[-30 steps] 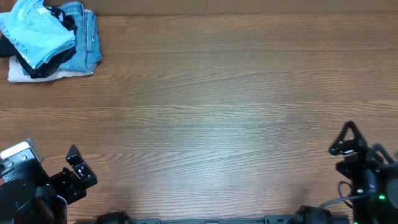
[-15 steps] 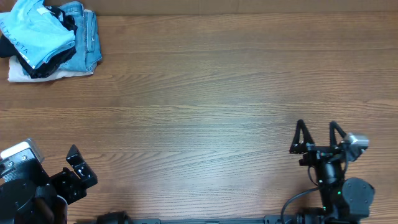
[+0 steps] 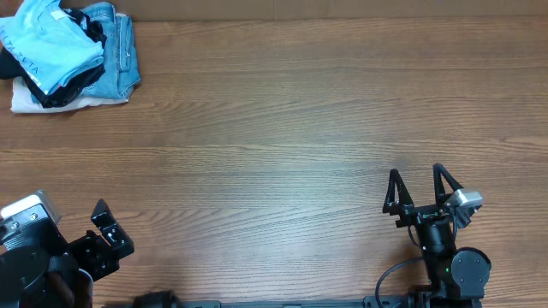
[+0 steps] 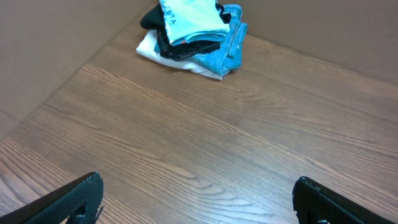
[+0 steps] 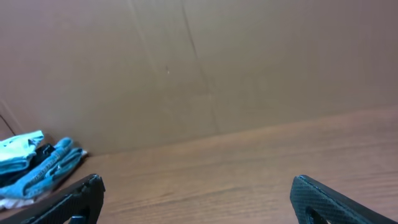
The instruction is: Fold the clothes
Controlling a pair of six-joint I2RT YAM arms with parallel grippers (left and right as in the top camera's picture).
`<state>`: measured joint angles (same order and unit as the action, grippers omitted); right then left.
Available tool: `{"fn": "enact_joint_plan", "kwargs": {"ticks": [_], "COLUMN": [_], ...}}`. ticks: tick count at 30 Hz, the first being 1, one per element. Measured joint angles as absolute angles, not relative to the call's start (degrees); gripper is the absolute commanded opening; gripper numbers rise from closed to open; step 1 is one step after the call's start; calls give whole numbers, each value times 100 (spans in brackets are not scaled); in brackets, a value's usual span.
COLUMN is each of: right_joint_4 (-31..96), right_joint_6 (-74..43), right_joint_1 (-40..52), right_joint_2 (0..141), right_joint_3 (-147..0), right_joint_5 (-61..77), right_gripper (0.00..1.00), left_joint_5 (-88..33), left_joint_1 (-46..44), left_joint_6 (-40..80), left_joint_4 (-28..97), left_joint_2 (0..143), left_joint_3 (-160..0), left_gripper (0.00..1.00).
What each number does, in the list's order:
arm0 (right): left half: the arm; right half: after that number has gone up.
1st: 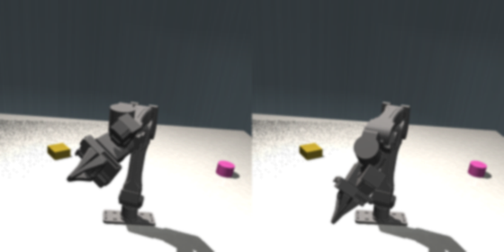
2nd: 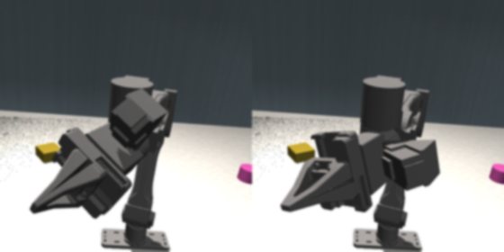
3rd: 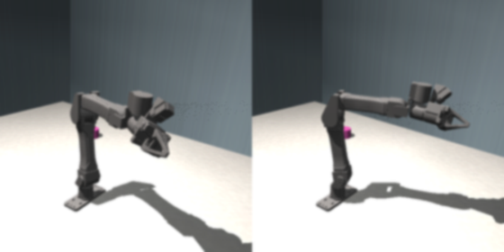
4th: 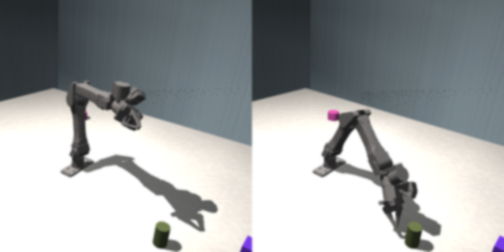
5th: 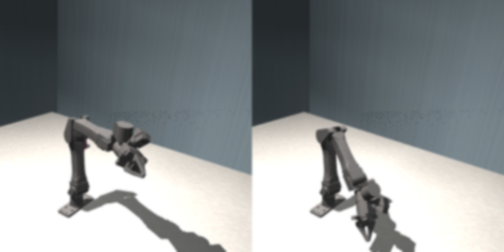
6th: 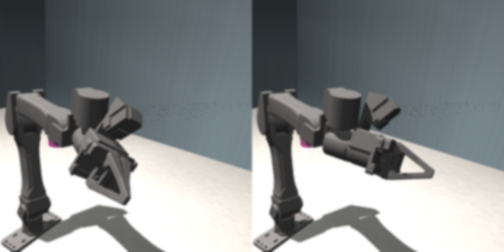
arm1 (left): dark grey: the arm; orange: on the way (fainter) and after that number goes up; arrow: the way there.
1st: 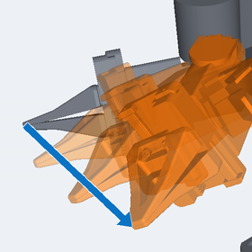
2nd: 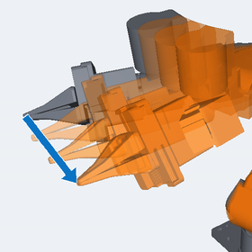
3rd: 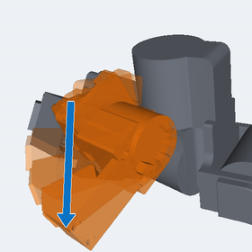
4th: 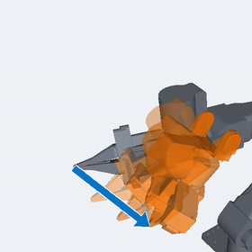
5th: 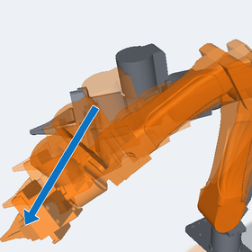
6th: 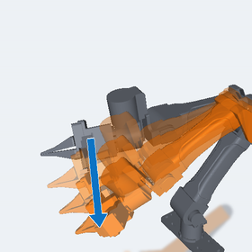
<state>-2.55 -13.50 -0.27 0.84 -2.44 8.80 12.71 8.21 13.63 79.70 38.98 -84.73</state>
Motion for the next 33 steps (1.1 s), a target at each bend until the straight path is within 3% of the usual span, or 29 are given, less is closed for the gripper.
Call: {"fn": "enact_joint_plan", "kwargs": {"ticks": [33], "right_joint_4": [425], "right_joint_6": [-1219], "right_joint_1": [-27], "right_joint_2": [73], "right_joint_3": [-106], "right_joint_5": [878], "right_gripper": [100], "left_joint_5": [1271], "left_joint_1": [821], "left_joint_6": [1363], "left_joint_4": [7970], "left_joint_2": [3898], "left_joint_3": [-8473], "left_gripper": [100]}}
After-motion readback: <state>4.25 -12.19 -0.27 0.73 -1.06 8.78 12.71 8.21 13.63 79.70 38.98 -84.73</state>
